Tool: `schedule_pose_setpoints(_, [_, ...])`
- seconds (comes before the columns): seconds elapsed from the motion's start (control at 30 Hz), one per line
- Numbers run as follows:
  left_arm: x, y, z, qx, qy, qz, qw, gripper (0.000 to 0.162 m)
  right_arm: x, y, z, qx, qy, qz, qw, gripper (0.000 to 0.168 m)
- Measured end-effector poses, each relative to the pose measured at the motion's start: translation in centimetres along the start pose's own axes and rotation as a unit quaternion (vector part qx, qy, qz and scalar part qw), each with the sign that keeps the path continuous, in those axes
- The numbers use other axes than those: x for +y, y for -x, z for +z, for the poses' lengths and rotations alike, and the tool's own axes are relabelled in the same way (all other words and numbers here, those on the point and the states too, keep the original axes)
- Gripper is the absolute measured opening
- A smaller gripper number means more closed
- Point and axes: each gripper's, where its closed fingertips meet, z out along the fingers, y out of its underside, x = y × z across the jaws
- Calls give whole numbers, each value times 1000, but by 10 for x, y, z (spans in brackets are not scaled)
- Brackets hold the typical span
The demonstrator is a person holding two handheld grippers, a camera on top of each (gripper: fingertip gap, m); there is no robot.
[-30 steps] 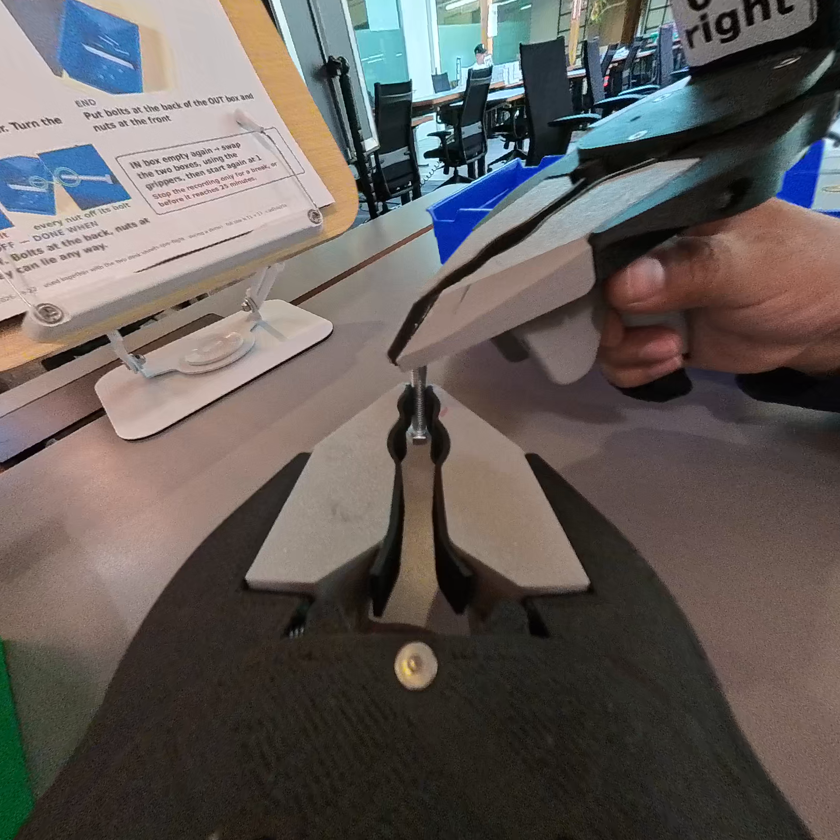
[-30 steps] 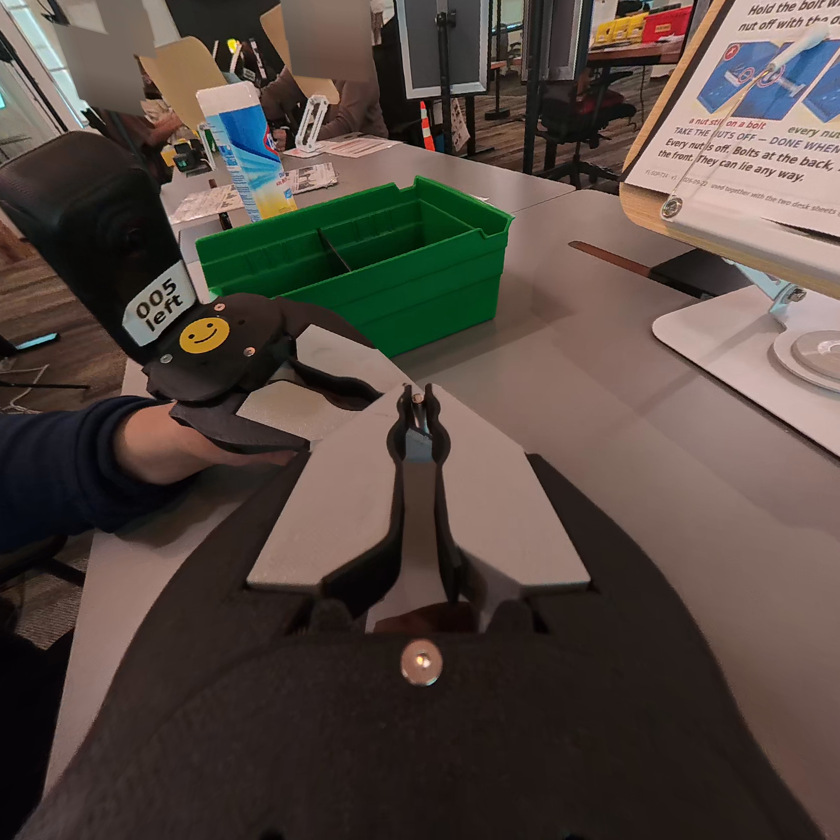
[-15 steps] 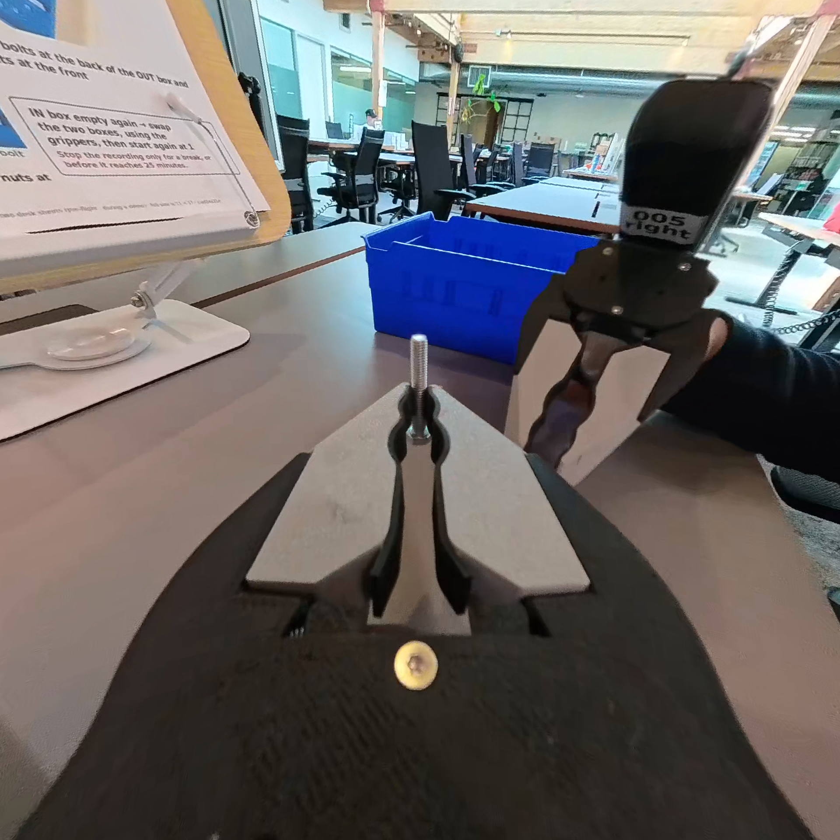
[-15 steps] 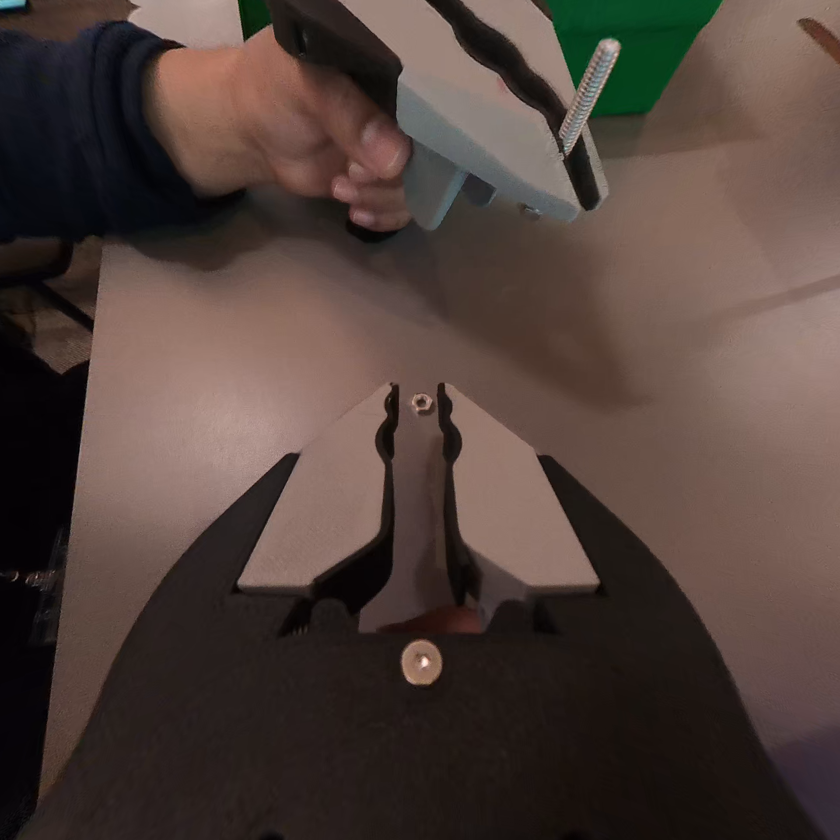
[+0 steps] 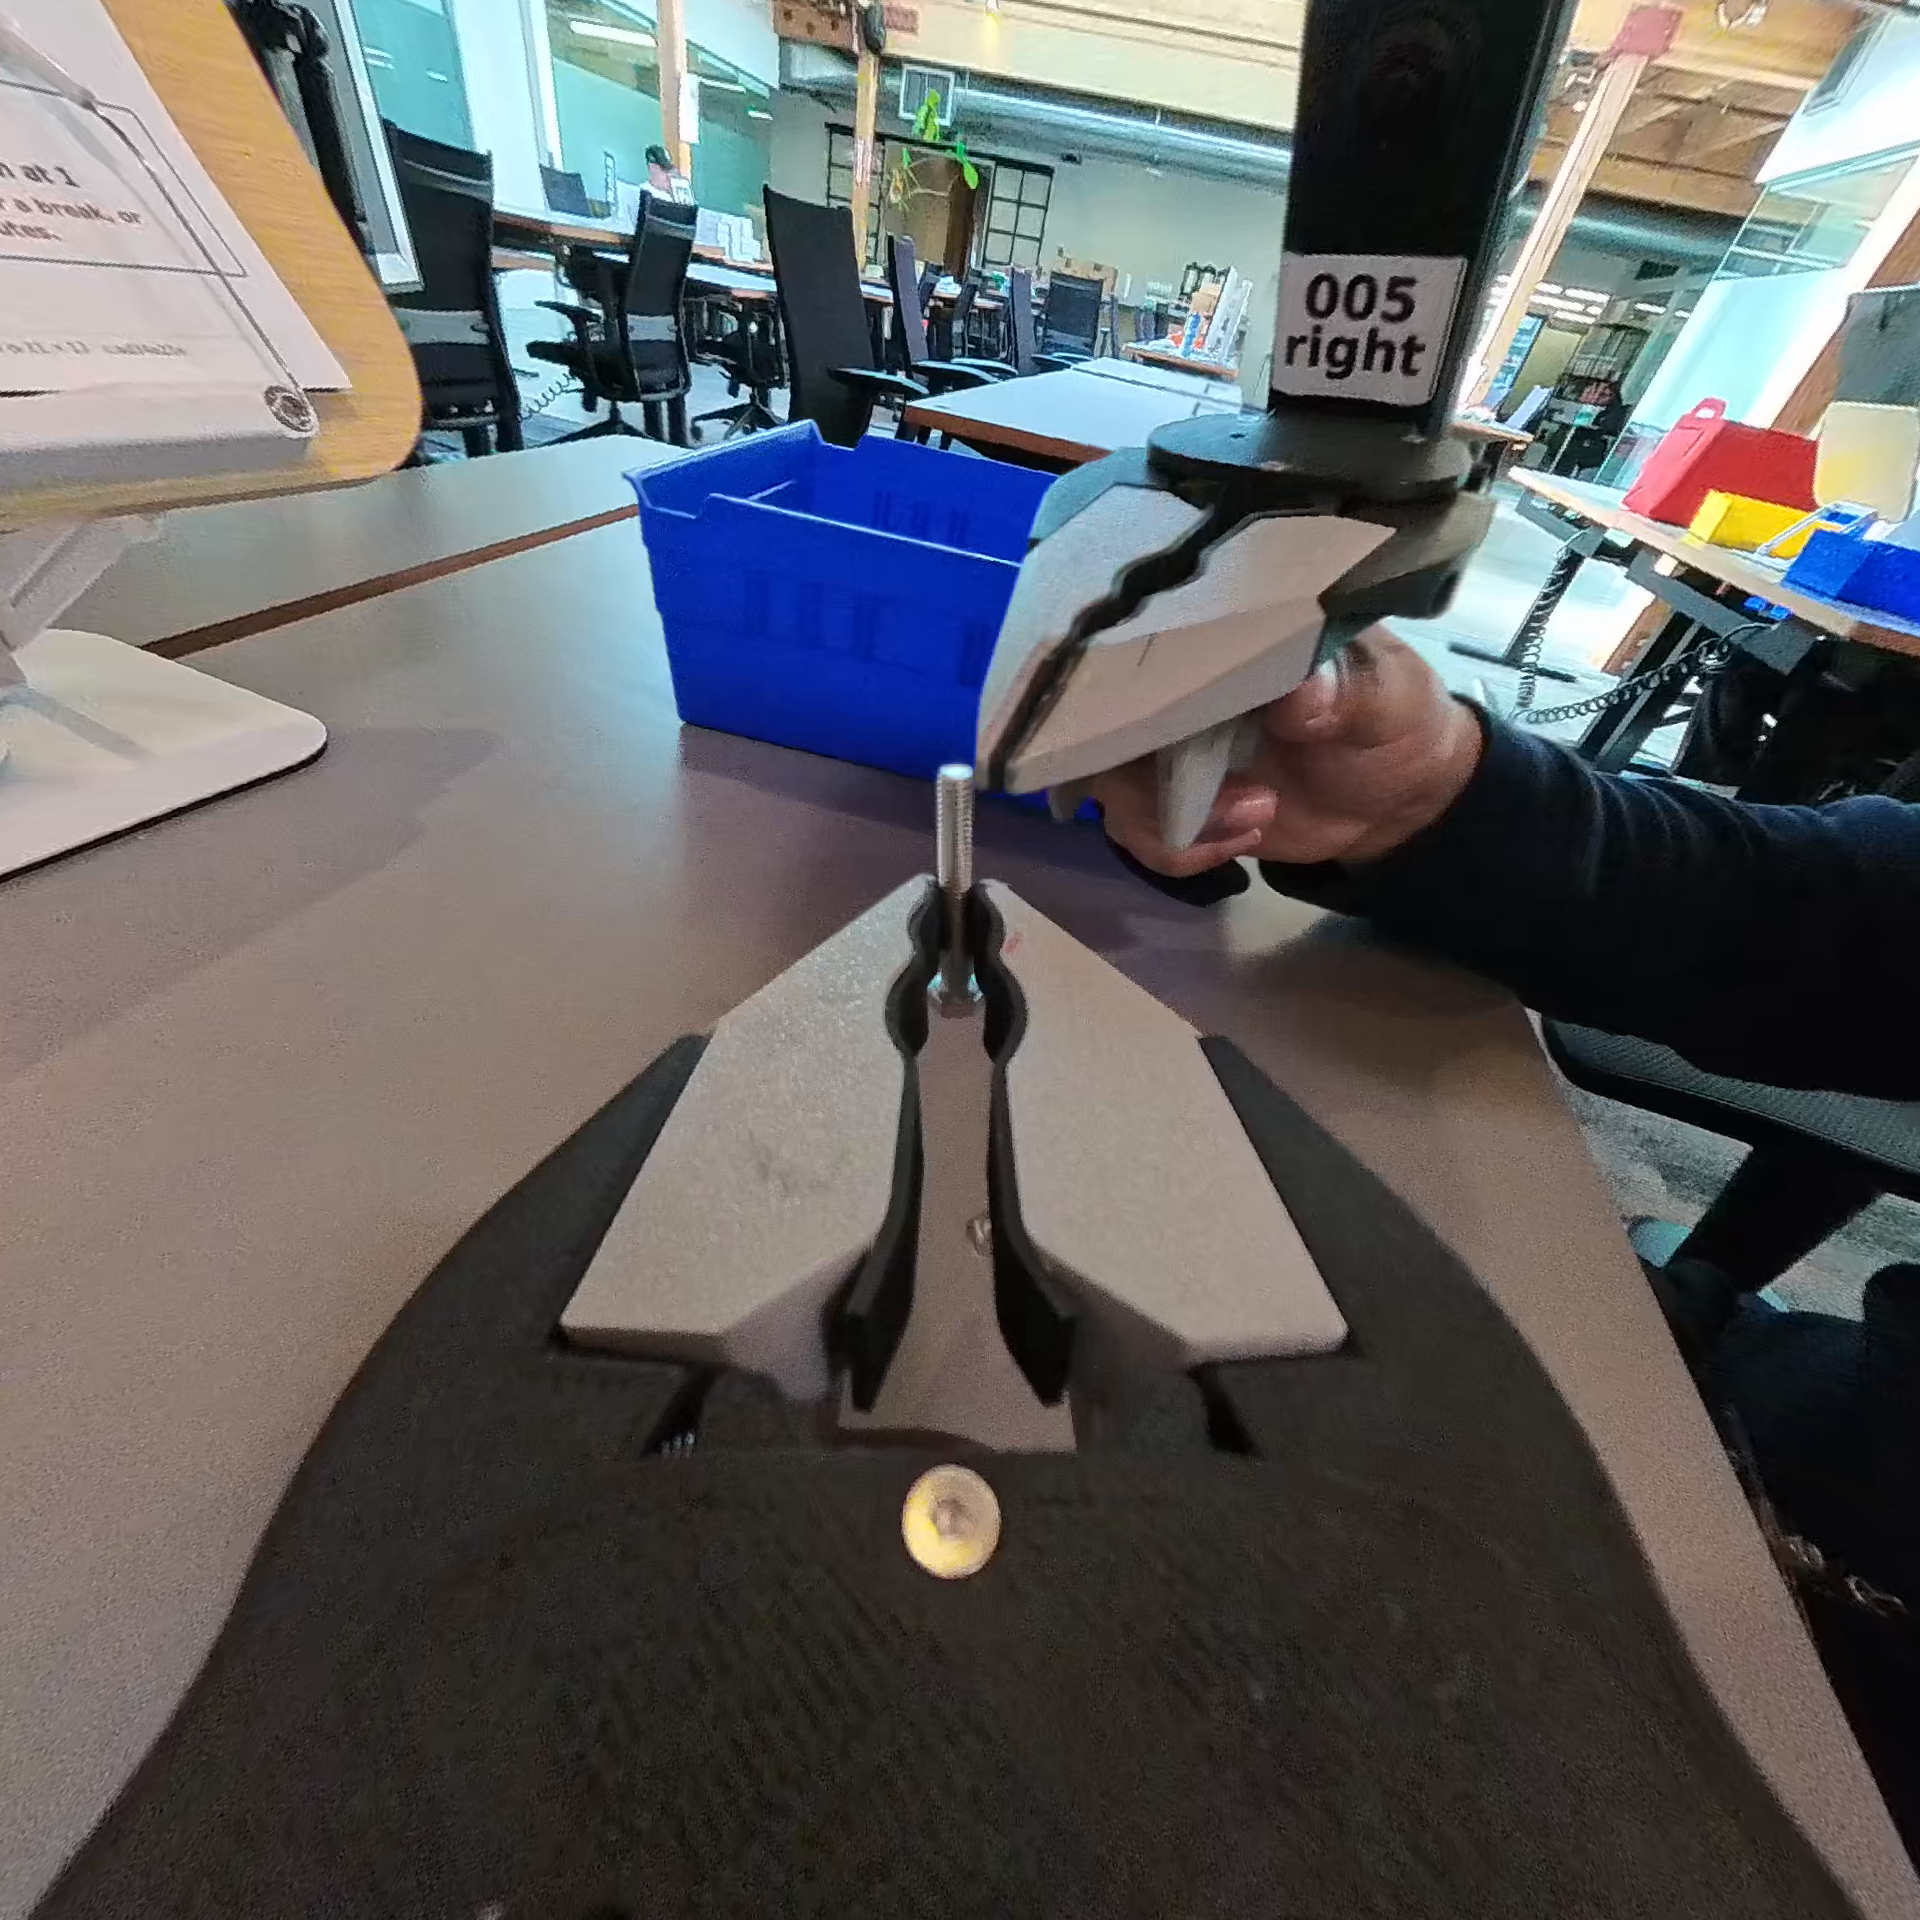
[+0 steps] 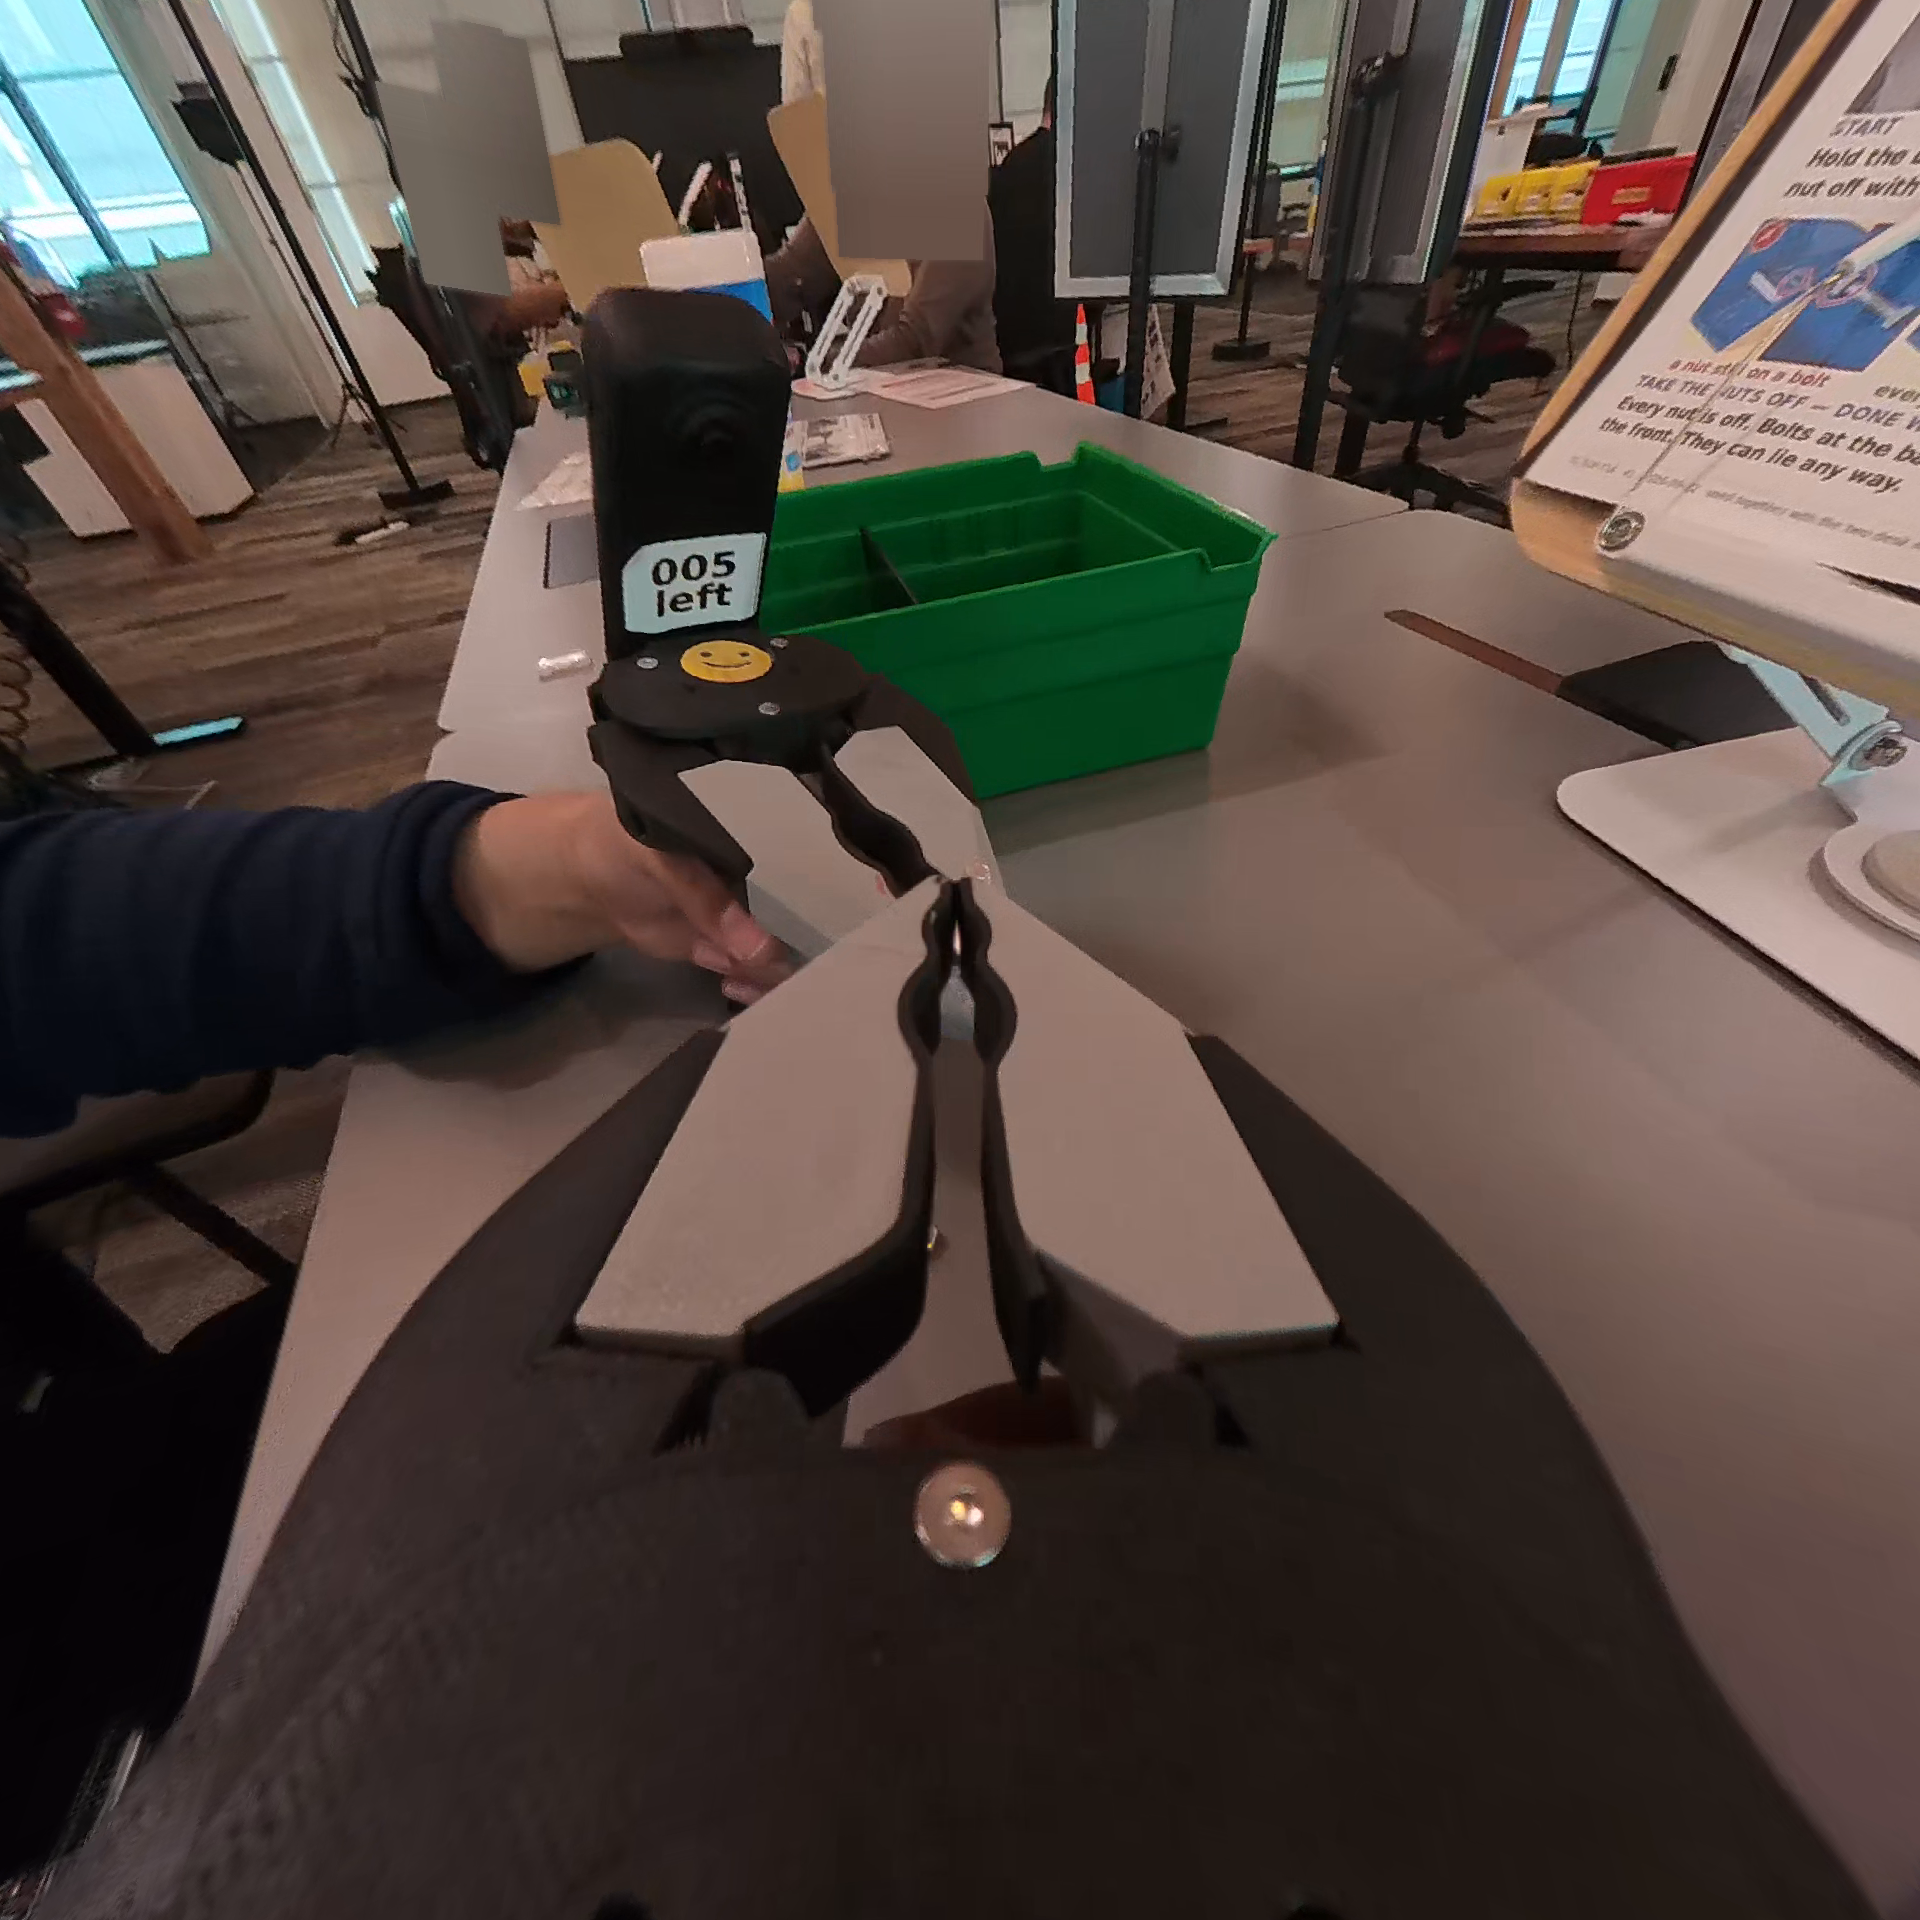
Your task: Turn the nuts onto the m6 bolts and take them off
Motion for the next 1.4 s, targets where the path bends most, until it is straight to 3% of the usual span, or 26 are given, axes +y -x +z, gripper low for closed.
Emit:
schedule_pose_setpoints(0.2, [3,2,3,-12,11,-4,1000,3,0,2,1,-4,3,-4,1000,0])
schedule_pose_setpoints(0.4, [11,12,1,-38,40,-17,998,3,-6,-4,-5,6,-18,3,1000,20])
schedule_pose_setpoints(0.57, [21,4,8,-38,76,15,996,3,8,-5,14,26,24,-13,999,17])
schedule_pose_setpoints(0.73, [21,3,8,-39,75,21,996,3,14,-7,18,22,38,3,999,0])
schedule_pose_setpoints(1.0, [18,3,9,-41,68,17,997,3,-1,-14,6,27,-7,38,999,0])
schedule_pose_setpoints(1.07, [18,4,8,-41,66,14,997,3,-1,-9,6,11,-7,40,999,17])
schedule_pose_setpoints(1.27, [19,3,10,-41,69,13,997,3,14,-5,15,16,37,6,999,1])
schedule_pose_setpoints(1.4, [16,1,10,-36,61,9,997,3,11,-6,14,15,30,16,999,0])
